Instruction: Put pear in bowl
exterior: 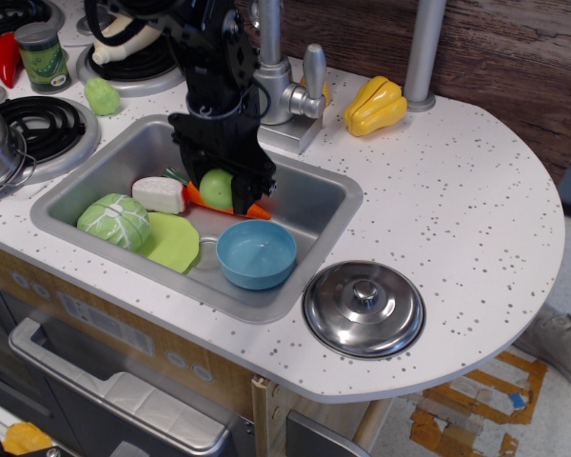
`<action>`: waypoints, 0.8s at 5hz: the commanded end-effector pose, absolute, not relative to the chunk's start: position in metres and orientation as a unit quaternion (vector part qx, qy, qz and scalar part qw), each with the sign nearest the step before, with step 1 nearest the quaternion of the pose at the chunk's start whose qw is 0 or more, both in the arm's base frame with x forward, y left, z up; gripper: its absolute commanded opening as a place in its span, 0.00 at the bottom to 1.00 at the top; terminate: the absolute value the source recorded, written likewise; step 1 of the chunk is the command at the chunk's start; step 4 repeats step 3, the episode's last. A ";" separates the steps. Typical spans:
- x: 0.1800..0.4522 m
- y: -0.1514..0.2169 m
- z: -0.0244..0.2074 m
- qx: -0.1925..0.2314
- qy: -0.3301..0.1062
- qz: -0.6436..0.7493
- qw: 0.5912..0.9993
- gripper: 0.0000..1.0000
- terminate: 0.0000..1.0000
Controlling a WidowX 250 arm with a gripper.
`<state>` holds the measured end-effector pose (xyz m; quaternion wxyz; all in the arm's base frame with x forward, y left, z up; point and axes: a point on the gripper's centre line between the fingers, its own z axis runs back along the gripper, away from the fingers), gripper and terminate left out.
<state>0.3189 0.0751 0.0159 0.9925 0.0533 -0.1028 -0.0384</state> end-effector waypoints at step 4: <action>0.320 0.050 0.024 0.058 -0.151 -0.035 0.986 1.00 1.00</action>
